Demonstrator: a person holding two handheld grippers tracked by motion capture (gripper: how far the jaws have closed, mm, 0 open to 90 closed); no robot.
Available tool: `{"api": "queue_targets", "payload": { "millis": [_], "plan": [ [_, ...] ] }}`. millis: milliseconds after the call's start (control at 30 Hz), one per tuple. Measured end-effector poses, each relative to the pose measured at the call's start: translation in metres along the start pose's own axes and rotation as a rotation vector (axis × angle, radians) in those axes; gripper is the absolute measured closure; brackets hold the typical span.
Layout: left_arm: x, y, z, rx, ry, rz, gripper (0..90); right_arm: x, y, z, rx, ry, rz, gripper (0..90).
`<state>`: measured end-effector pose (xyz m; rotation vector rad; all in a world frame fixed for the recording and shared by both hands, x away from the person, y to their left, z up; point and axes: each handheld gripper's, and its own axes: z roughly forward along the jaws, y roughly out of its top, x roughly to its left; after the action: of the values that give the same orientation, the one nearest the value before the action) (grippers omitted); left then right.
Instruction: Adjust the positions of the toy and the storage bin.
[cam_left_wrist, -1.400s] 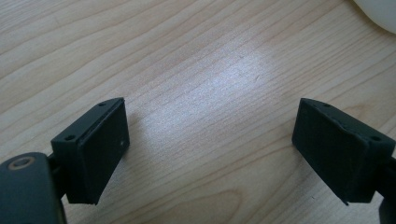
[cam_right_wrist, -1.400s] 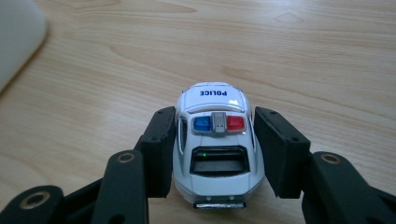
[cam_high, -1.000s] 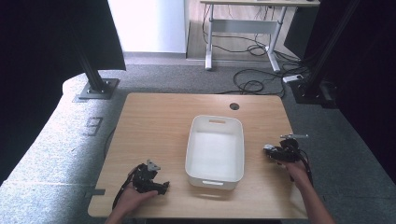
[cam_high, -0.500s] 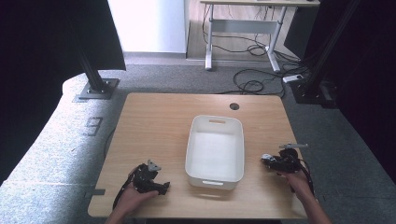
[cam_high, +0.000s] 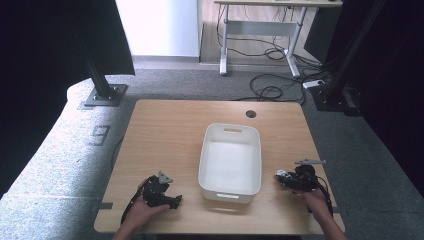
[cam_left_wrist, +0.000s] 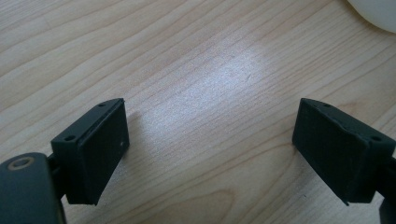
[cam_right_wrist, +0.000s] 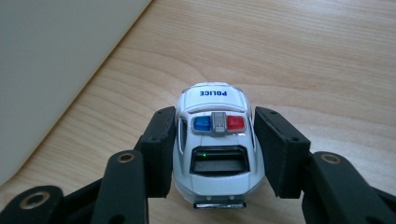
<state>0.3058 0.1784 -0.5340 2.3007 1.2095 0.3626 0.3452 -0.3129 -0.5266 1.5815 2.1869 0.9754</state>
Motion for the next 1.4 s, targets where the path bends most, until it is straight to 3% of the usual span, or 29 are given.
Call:
{"api": "queue_targets", "payload": {
  "millis": [133, 333, 567, 800, 1100, 1400],
  "plan": [
    [0.000, 0.000, 0.000, 0.000, -0.002, 0.005, 11.3, 0.006, -0.005, -0.004, -0.008, 0.004, 0.014, 50.4],
    [-0.001, 0.000, 0.000, 0.000, -0.006, 0.007, 11.2, 0.014, -0.011, -0.003, 0.000, -0.005, -0.007, 50.3],
    [0.000, 0.001, 0.001, 0.003, -0.010, 0.010, 11.1, 0.014, -0.013, 0.001, 0.005, -0.007, -0.015, 50.0],
    [-0.001, 0.000, 0.000, 0.000, -0.008, 0.008, 11.1, 0.018, -0.014, 0.004, 0.008, -0.028, -0.065, 49.1],
    [-0.001, 0.001, 0.000, 0.004, -0.009, 0.009, 10.8, 0.018, -0.014, 0.003, 0.007, -0.029, -0.075, 48.7],
    [-0.001, 0.003, 0.002, 0.009, -0.015, 0.018, 9.7, 0.016, -0.017, -0.001, -0.016, -0.039, -0.096, 41.1]
  ]
}}
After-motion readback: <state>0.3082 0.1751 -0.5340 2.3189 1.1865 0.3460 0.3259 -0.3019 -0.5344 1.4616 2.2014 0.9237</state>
